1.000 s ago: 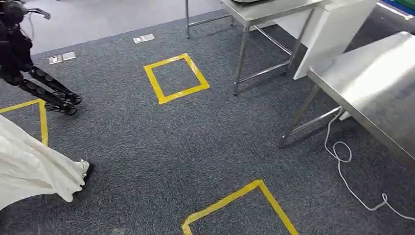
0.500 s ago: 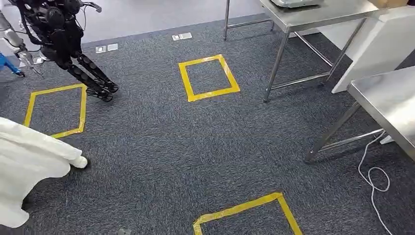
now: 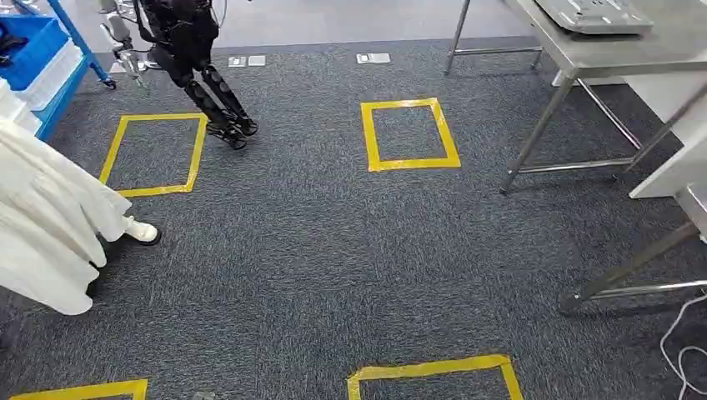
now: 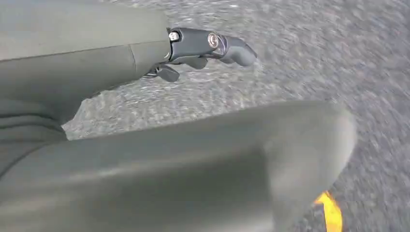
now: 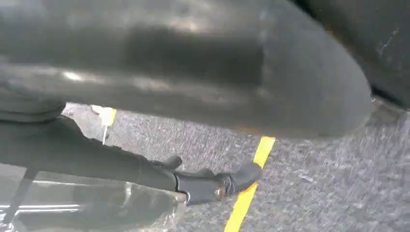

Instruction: Take the parts from the cabinet and place them on the table.

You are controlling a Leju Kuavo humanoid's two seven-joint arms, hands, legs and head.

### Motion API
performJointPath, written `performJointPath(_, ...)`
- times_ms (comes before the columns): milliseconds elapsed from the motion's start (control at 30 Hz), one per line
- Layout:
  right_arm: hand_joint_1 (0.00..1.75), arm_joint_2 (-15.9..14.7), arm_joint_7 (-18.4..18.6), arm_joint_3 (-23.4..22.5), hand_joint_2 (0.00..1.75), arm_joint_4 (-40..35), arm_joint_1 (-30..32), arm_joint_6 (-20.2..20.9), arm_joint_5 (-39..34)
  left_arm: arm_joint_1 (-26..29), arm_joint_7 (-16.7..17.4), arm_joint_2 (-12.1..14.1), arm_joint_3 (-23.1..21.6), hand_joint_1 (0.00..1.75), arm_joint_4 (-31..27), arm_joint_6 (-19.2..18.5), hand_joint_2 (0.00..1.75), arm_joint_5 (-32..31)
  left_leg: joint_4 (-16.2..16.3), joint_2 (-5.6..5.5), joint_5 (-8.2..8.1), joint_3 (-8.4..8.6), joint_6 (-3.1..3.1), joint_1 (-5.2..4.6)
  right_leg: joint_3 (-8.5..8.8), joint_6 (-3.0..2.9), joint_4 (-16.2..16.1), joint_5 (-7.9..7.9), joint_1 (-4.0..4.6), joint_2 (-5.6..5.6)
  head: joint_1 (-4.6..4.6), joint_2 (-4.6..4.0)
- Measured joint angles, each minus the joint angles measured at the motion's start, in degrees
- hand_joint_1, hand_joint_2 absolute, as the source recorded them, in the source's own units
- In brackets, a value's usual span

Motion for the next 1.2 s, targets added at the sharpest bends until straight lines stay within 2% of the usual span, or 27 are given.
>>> performJointPath(33, 0.00, 0.18, 0.00, 0.00, 0.00, 0.02, 0.14, 0.02, 0.09, -0.04, 0.00, 0.02, 0.15, 0.00, 0.00, 0.00, 0.00, 0.02, 0.01, -0.75, 0.17, -0.16, 0.27, -0.05, -1.95, -0.56, 4.37, -2.13, -0.30, 1.66, 0.09, 0.00)
performJointPath(67, 0.00, 0.13, 0.00, 0.00, 0.00, 0.02, 0.23, 0.11, 0.18, -0.08, 0.02, 0.00, 0.28, 0.00, 0.00, 0.02, 0.00, 0.00, 0.01, -1.60, 0.19, -0.26, 0.33, -0.12, -4.37, -0.92, 9.25, -4.07, -0.45, 2.29, 0.09, 0.00)
performJointPath(133, 0.00, 0.17, 0.26, 0.00, 0.00, 0.09, 0.53, 0.20, 0.39, -0.04, 0.20, 0.04, 0.42, 0.00, 0.00, 0.06, 0.00, 0.02, 0.04, -3.56, 0.29, -0.39, 0.44, -0.22, -8.20, -0.64, 16.11, -5.57, -0.46, 2.59, 0.20, 0.00)
performJointPath(167, 0.00, 0.17, 0.39, 0.02, 0.00, 0.11, 0.63, 0.20, 0.55, 0.03, 0.39, 0.04, 0.57, 0.00, 0.00, 0.11, 0.00, 0.04, 0.06, -4.48, 0.30, -0.38, 0.42, -0.23, -8.04, -0.08, 15.21, -4.59, -0.49, 2.66, 0.15, 0.00)
performJointPath(233, 0.00, 0.17, 0.57, 0.17, 0.00, 0.13, 0.50, 0.22, 0.94, 0.25, 0.63, 0.04, 0.83, 0.00, 0.00, -0.26, 0.00, 0.09, 0.12, -6.21, 0.40, -0.25, 0.25, -0.22, -4.46, 1.24, 6.88, -0.52, -0.65, 3.23, 0.18, 0.00)
performJointPath(267, 0.00, 0.13, 0.70, 0.31, 0.00, 0.13, 0.45, 0.26, 1.03, 0.30, 0.61, 0.09, 0.83, 0.00, 0.00, -0.74, 0.00, 0.09, 0.13, -6.85, 0.48, -0.27, 0.09, -0.22, -2.20, 1.71, 1.85, 1.43, -0.99, 5.10, 0.26, 0.00)
performJointPath(300, 0.00, 0.11, 0.81, 0.39, 0.00, 0.13, 0.46, 0.33, 1.25, 0.27, 0.55, 0.19, 0.85, 0.00, 0.00, -1.38, 0.00, 0.04, 0.26, -7.58, 0.57, -0.44, -0.27, -0.46, -1.11, 1.73, -1.77, 2.38, -1.35, 8.23, 0.39, 0.00)
performJointPath(333, 0.00, 0.18, 0.87, 0.42, 0.00, 0.15, 0.44, 0.46, 1.29, 0.24, 0.48, 0.46, 0.85, 0.00, 0.00, -2.01, 0.00, -0.11, 0.43, -8.36, 0.39, -0.61, -0.69, -0.67, -1.20, 0.92, -2.10, 2.89, -1.18, 7.53, 0.15, 0.00)
performJointPath(433, 0.00, 0.22, 1.25, 0.39, 0.00, 0.17, 0.25, 0.70, 1.23, 0.69, 0.37, 0.87, 0.85, 0.00, 0.00, -2.64, 0.00, -0.74, 0.32, -10.03, 0.98, -1.24, -1.74, -0.24, -0.60, -0.11, -2.11, 3.29, -0.91, 5.71, -0.06, 0.00)
performJointPath(467, 0.00, 0.28, 1.25, 0.39, 0.00, 0.17, 0.19, 0.72, 1.11, 0.81, 0.31, 1.01, 0.85, 0.00, 0.00, -2.78, 0.00, -1.07, 1.03, -8.40, 0.48, -1.50, -1.79, -0.01, -0.57, -0.73, -2.37, 3.68, -1.77, 4.94, -0.09, 0.00)
performJointPath(500, 0.00, 0.28, 1.27, 0.39, 0.00, 0.15, 0.16, 0.74, 0.94, 0.84, 0.24, 1.14, 0.83, 0.00, 0.00, -2.86, 0.00, -1.20, 2.97, -4.35, -1.24, -2.32, -1.90, -0.37, -0.60, -1.37, -2.41, 3.73, -1.47, 4.40, -0.28, 0.00)
performJointPath(533, 0.00, 0.33, 1.27, 0.39, 0.00, 0.17, 0.26, 0.74, 0.83, 0.74, 0.17, 1.16, 0.83, 0.00, 0.00, -2.95, 0.00, -1.22, 6.57, -2.67, -3.70, -3.99, -2.12, -0.28, -0.65, -1.88, -2.41, 3.65, -1.19, 3.53, -0.74, 0.00)
performJointPath(600, 0.00, 0.28, 1.33, 0.37, 0.00, 0.17, 0.50, 0.76, 0.72, 0.56, 0.24, 1.20, 0.83, 0.00, 0.00, -2.53, 0.00, -1.62, 15.68, -1.80, -7.95, -8.21, -2.51, -0.04, -0.77, -2.08, -2.40, 3.52, -0.74, 1.62, -0.68, 0.00)
performJointPath(633, 0.00, 0.24, 1.36, 0.37, 0.00, 0.17, 0.54, 0.76, 0.63, 0.56, 0.54, 1.14, 0.83, 0.00, 0.02, -2.04, 0.00, -1.75, 18.26, -1.65, -8.67, -9.36, -2.69, 0.09, -0.87, -2.14, -2.39, 3.47, -0.65, 0.76, -0.72, 0.00)
performJointPath(700, 0.00, 0.26, 1.36, 0.37, 0.00, 0.17, 0.47, 0.87, 0.57, 0.54, 1.11, 1.05, 0.83, 0.00, 0.04, -1.20, 0.00, -1.84, 15.56, -1.28, -6.43, -7.72, -2.80, 0.41, -0.92, -2.12, -2.37, 3.45, -0.57, -0.71, -0.74, 0.00)
performJointPath(733, 0.00, 0.30, 1.35, 0.37, 0.00, 0.17, 0.42, 0.92, 0.57, 0.43, 1.29, 1.05, 0.85, 0.00, 0.02, -0.92, 0.00, -1.94, 10.42, -0.62, -4.08, -4.73, -2.83, 0.48, -0.87, -2.10, -2.37, 3.43, -0.58, -1.42, -0.72, 0.00)
performJointPath(767, 0.00, 0.35, 1.31, 0.37, 0.00, 0.17, 0.36, 0.94, 0.57, 0.23, 1.40, 1.07, 0.85, 0.00, 0.02, -0.81, 0.00, -2.03, 5.25, 0.76, -2.26, -1.63, -2.76, 0.51, -0.75, -1.98, -2.35, 3.35, -0.57, -1.99, -0.76, 0.00)
performJointPath(800, 0.00, 0.31, 1.29, 0.35, 0.00, 0.17, 0.31, 0.94, 0.57, -0.05, 1.42, 0.98, 0.83, 0.00, 0.02, -0.79, 0.00, -2.12, 1.53, 4.20, -1.97, 0.59, -2.53, 0.42, -0.49, -1.67, -2.29, 3.16, -0.19, -2.43, -0.83, 0.00)
performJointPath(833, 0.00, 0.37, 1.23, 0.35, 0.00, 0.17, 0.34, 0.94, 0.57, -0.39, 1.49, 0.98, 0.83, 0.00, 0.02, -0.81, 0.00, -2.23, 1.31, 3.65, -1.76, 0.61, -2.30, 0.23, -0.89, -1.20, -2.22, 2.86, 0.42, -2.97, -0.61, 0.00)
performJointPath(933, 0.00, 0.37, 1.16, 0.35, 0.00, 0.17, 0.03, 0.96, 0.57, -0.48, 1.46, 1.00, 0.83, 0.00, 0.02, -0.77, 0.00, -2.30, 1.22, 1.60, -1.57, 0.25, -1.33, -0.50, 0.07, -0.28, -2.56, 3.00, 0.11, -4.73, -0.46, 0.00)
performJointPath(967, 0.00, 0.39, 1.09, 0.35, 0.00, 0.15, -0.08, 0.96, 0.52, -0.51, 1.46, 1.03, 0.83, 0.00, 0.02, -0.83, 0.00, -2.32, 0.43, 0.86, -0.89, 0.68, -0.47, 0.01, 0.06, 0.20, -2.17, 2.51, 0.52, -4.48, -0.41, 0.00)
performJointPath(1000, 0.00, 0.33, 1.01, 0.33, 0.00, 0.15, -0.12, 0.96, 0.42, -0.49, 1.42, 0.94, 0.85, 0.00, 0.02, -0.96, 0.00, -2.34, 0.21, 0.43, -0.70, 0.72, -0.23, -0.07, -0.57, 0.17, -0.78, 1.53, -0.01, -1.24, -0.24, 0.00)
performJointPath(1033, 0.00, 0.35, 0.98, 0.31, 0.00, 0.17, 0.02, 0.96, 0.37, -0.65, 1.40, 0.94, 0.85, 0.00, 0.02, -1.12, 0.00, -2.43, 0.25, -0.28, -0.49, 0.53, 0.23, -0.01, -2.08, -0.38, 2.64, -0.37, -0.15, 1.18, -0.26, 0.00)
performJointPath(1100, 0.00, 0.33, 0.74, 0.17, 0.00, 0.20, 0.23, 0.96, 0.20, -0.93, 1.33, 0.92, 0.85, 0.00, 0.02, -1.42, 0.00, -2.84, 0.28, -1.99, -0.36, 0.22, 0.41, -0.14, -6.70, -0.99, 11.97, -4.16, -0.52, 2.37, -0.20, 0.00)
performJointPath(1133, 0.00, 0.31, 0.63, -0.02, 0.00, 0.22, 0.35, 0.96, 0.13, -0.92, 1.31, 0.94, 0.83, 0.00, 0.02, -1.59, 0.00, -2.97, 0.29, -2.89, -0.33, 0.17, 0.41, -0.21, -8.52, -0.78, 15.41, -4.96, -0.53, 2.51, -0.09, 0.00)
performJointPath(1167, 0.00, 0.28, 0.55, -0.20, 0.00, 0.24, 0.49, 0.96, 0.02, -0.92, 1.33, 0.94, 0.83, 0.00, 0.02, -1.77, 0.00, -3.06, 0.30, -3.72, -0.31, 0.20, 0.40, -0.24, -8.93, -0.33, 15.90, -4.63, -0.53, 2.62, -0.15, 0.00)
performJointPath(1200, 0.00, 0.26, 0.37, -0.31, 0.00, 0.24, 0.55, 0.94, -0.11, -0.89, 1.40, 0.94, 0.83, 0.00, 0.02, -1.92, 0.00, -3.25, 0.33, -4.59, -0.30, 0.25, 0.38, -0.25, -7.97, 0.28, 13.59, -3.18, -0.55, 2.71, -0.15, 0.00)
